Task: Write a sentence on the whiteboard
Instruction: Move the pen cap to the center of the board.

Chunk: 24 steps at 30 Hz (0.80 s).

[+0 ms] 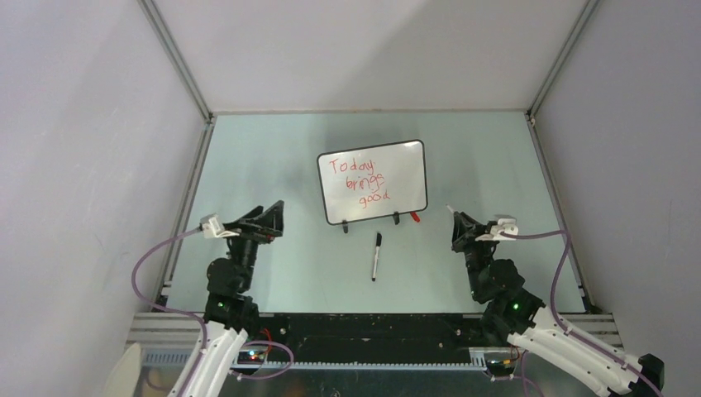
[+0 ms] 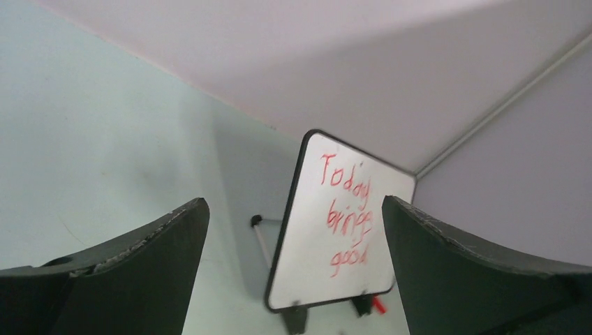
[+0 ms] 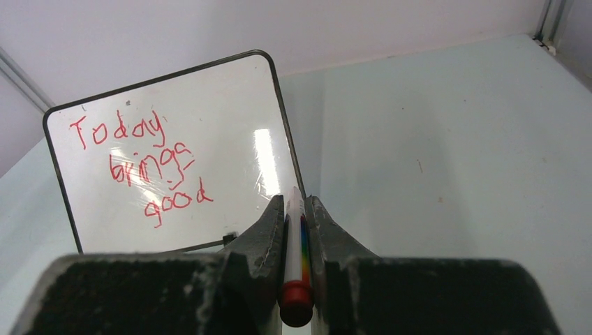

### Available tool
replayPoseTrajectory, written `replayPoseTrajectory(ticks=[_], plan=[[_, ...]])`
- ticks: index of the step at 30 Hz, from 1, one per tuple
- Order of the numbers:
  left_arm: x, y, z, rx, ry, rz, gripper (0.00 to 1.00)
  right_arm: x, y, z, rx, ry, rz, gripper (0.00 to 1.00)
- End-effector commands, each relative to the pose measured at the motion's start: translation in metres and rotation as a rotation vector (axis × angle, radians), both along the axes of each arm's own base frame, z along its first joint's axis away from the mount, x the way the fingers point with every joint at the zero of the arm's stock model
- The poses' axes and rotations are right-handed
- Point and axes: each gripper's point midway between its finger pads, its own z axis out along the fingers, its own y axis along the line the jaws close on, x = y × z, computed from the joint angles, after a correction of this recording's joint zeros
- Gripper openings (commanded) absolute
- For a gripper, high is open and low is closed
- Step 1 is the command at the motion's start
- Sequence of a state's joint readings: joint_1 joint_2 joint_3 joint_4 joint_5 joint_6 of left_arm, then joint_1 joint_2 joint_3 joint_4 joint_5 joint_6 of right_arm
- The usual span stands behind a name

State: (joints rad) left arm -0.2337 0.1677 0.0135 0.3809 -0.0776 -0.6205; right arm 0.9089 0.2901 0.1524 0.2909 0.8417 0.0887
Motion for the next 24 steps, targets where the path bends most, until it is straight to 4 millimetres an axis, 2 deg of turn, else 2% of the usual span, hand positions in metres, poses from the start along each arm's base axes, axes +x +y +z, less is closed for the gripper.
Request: replayPoseTrajectory(ticks=[1,3,4,5,6,7,8,9,10,11,12,14,15,16,17,18,19,20,22,23,24], plan=[[0.002,0.003,0.021,-0.303,0.022,-0.004,0.99,0.0,-0.01,0.011,0.038,-0.033,-0.051,0.0],[0.008,-0.02,0.016,-0.243,0.086,-0.109,0.99,0.0,-0.012,0.01,0.039,-0.03,-0.061,0.0],[0.007,-0.03,0.028,-0.198,0.078,-0.162,0.99,0.001,-0.013,0.01,0.04,-0.029,-0.066,0.0],[0.013,-0.034,0.006,-0.176,0.198,-0.16,0.98,0.001,-0.014,0.009,0.041,-0.027,-0.071,0.0],[0.013,-0.038,0.005,-0.162,0.316,-0.164,0.97,0.001,-0.015,0.009,0.041,-0.027,-0.073,0.0],[0.016,-0.043,-0.01,-0.136,0.433,-0.163,0.96,0.001,-0.016,0.009,0.043,-0.027,-0.077,0.0],[0.013,-0.048,0.0,-0.111,0.505,-0.145,0.95,0.001,-0.016,0.009,0.043,-0.026,-0.08,0.0],[0.014,-0.053,-0.002,-0.092,0.549,-0.136,0.95,0.001,-0.017,0.009,0.045,-0.025,-0.085,0.0],[0.01,-0.065,0.011,-0.094,0.544,-0.137,0.94,0.001,-0.019,0.009,0.047,-0.024,-0.092,0.0],[0.01,-0.071,0.013,-0.1,0.552,-0.132,0.93,0.001,-0.02,0.008,0.05,-0.024,-0.097,0.0],[0.007,-0.083,0.022,-0.135,0.54,-0.135,0.89,0.001,-0.021,0.008,0.052,-0.023,-0.103,0.0],[0.004,-0.1,0.028,-0.137,0.556,-0.135,0.86,0.001,-0.024,0.008,0.063,-0.021,-0.116,0.0],[0.001,-0.117,0.027,-0.115,0.587,-0.159,0.85,0.001,-0.026,0.007,0.065,-0.018,-0.126,0.0],[0.002,-0.117,0.028,-0.093,0.6,-0.119,0.84,0.002,-0.028,0.006,0.075,-0.015,-0.137,0.0],[0.002,-0.135,0.027,-0.064,0.626,-0.132,0.84,0.002,-0.03,0.005,0.079,-0.011,-0.15,0.0],[0.003,-0.138,0.024,-0.042,0.634,-0.108,0.84,0.002,-0.034,0.003,0.093,-0.003,-0.169,0.0],[0.004,-0.156,0.021,-0.011,0.654,-0.124,0.84,0.002,-0.039,0.002,0.1,0.001,-0.193,0.0],[0.005,-0.166,0.018,0.002,0.664,-0.133,0.84,0.002,-0.044,-0.002,0.117,0.013,-0.228,0.0],[0.006,-0.197,0.0,0.069,0.706,-0.152,0.83,0.002,-0.054,-0.004,0.136,0.022,-0.268,0.0],[0.004,-0.212,0.01,0.067,0.691,-0.172,0.83,0.001,-0.056,-0.003,0.142,0.025,-0.272,0.0],[0.005,-0.223,-0.003,0.104,0.714,-0.167,0.82,0.0,-0.06,-0.002,0.152,0.033,-0.28,0.0]])
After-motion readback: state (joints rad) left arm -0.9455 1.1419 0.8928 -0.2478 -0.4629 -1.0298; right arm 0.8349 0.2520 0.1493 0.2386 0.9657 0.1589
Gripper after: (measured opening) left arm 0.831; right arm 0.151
